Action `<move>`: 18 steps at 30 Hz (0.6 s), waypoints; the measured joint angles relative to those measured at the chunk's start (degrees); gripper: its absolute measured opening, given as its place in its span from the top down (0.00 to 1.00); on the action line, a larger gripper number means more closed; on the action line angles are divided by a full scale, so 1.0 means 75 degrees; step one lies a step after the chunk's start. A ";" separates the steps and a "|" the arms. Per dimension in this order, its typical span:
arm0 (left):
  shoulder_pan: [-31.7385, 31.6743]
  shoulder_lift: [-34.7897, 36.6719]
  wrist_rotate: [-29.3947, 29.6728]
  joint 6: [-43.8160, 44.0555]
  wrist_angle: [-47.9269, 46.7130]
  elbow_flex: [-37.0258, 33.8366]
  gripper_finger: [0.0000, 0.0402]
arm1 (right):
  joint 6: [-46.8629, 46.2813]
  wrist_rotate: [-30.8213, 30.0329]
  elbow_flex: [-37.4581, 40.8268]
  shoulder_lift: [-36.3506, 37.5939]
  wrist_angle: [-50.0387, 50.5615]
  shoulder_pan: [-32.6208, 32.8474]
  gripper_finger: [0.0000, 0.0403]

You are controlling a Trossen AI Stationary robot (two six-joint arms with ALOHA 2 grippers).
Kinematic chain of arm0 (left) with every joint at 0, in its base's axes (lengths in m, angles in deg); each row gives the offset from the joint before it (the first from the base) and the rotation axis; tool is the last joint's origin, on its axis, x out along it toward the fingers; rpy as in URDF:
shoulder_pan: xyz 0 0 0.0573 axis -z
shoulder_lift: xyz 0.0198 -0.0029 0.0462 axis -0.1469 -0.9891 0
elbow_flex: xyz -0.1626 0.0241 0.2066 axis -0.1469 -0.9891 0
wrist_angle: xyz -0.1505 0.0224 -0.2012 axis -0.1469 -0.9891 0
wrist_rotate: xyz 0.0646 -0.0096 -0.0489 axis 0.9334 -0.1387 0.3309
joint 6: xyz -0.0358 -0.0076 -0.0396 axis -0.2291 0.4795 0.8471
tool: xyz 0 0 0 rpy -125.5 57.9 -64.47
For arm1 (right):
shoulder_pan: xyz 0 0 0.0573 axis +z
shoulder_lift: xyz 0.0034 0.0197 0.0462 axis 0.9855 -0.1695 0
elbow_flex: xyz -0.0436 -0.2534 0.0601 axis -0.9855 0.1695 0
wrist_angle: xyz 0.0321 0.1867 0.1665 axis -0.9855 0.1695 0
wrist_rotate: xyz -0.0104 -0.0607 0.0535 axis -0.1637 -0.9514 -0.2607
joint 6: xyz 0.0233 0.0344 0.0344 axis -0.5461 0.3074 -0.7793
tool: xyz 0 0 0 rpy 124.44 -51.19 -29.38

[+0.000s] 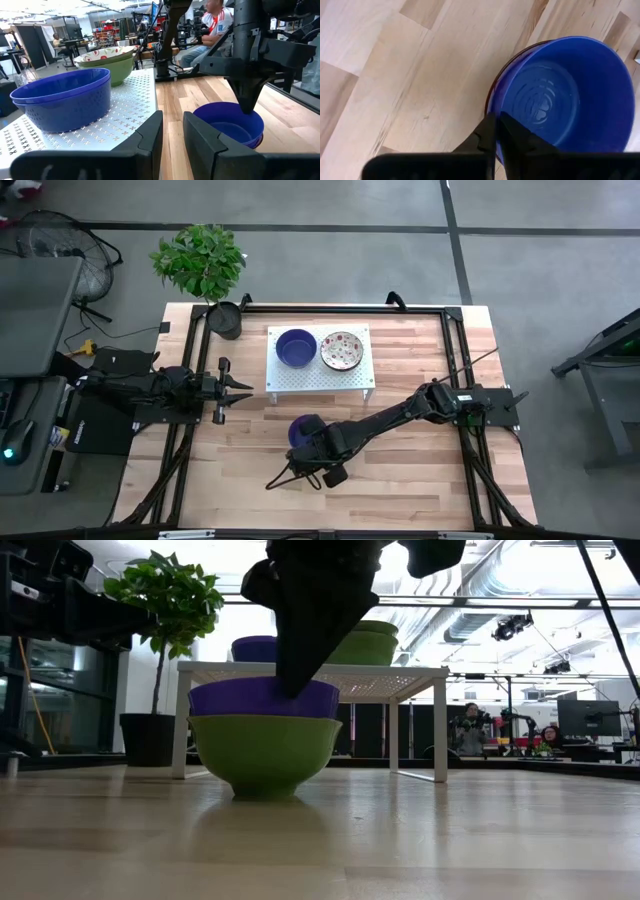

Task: Pick & Place Mini bowls
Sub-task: Stack the violet bowl on top of the violet bowl on the shelf

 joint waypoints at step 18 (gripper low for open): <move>0.0000 0.0000 0.0003 0.0002 -0.0003 0.0000 0.82 | -0.0417 0.0031 -0.0001 -0.0002 0.0000 -0.0003 1.00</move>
